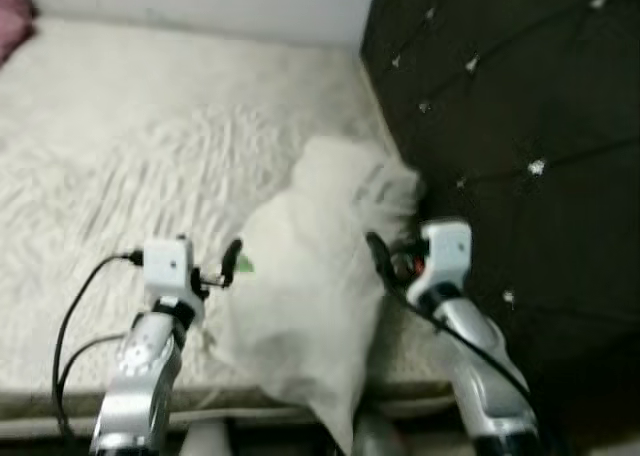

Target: Clean up the room

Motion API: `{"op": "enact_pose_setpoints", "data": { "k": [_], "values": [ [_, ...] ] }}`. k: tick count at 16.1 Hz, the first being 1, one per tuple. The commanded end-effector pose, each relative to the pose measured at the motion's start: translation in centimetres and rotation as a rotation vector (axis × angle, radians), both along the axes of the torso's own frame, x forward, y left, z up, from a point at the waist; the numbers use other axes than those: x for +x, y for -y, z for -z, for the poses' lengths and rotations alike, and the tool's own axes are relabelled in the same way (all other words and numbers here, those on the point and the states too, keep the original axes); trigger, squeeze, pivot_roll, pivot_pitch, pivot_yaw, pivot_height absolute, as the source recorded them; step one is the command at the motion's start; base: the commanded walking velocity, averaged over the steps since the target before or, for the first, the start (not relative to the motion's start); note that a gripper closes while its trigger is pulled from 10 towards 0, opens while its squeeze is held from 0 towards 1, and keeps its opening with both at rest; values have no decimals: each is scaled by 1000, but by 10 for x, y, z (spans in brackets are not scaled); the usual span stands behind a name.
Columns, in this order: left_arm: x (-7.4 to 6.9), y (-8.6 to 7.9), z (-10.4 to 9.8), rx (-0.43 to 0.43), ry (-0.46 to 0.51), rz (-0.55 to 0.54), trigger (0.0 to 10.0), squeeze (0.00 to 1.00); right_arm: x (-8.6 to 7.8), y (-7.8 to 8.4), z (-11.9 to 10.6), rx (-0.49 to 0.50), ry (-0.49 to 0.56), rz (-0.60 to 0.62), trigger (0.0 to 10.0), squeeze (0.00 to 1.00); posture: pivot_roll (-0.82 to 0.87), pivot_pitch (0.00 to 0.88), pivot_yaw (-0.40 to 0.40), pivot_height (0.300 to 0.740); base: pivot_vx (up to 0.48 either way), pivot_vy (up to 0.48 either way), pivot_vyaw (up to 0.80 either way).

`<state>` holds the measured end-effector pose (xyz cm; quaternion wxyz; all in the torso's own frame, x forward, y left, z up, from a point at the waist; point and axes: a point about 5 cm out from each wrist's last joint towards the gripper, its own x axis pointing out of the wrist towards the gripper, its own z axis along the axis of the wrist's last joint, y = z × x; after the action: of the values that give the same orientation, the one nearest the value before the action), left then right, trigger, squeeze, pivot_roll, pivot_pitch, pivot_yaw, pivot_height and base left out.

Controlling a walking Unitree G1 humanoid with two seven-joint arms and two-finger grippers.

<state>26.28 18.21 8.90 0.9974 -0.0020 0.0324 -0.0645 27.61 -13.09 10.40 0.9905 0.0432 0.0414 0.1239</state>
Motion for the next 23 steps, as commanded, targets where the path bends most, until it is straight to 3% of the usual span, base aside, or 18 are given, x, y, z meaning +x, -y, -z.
{"op": "enact_pose_setpoints", "data": {
  "k": [1, 4, 13, 16, 18, 22, 23],
  "values": [
    [-2, -7, 1, 8, -7, -25, 10000, 0, 0, -3, -3, 7, 12, -12, 10000, 0, -6, 25, -109, 661, 0, 0, 0],
    [-2, -7, 1, 13, -11, -35, 10000, 0, 1, -3, -3, 5, 11, -16, 10000, 0, -7, 27, -107, 661, 0, 0, 0],
    [-4, -13, 10, -5, -54, -79, 10000, 0, -1, -4, 2, 1, -5, -41, 10000, 0, -9, 21, -111, 556, 0, 0, 0],
    [-3, -15, 10, -3, -53, -91, 10000, 0, 0, -4, 4, -1, -25, -44, 10000, 0, -11, 29, -116, 556, 0, 0, 0],
    [-3, -17, 11, -7, -62, -108, 10000, 0, -2, -13, 7, -51, -26, -118, 10000, 0, -14, 29, -118, 556, 0, 0, 0],
    [-2, -21, 13, 1, -68, -140, 10000, 0, 1, -14, 16, -32, -109, -144, 10000, 0, -10, 31, -121, 556, 0, 0, 0],
    [-3, -23, 13, 10, -71, -148, 10000, 0, 2, -17, 20, -41, -142, -178, 10000, 1000, -6, 34, -119, 556, 0, 0, 0]
  ]
}}
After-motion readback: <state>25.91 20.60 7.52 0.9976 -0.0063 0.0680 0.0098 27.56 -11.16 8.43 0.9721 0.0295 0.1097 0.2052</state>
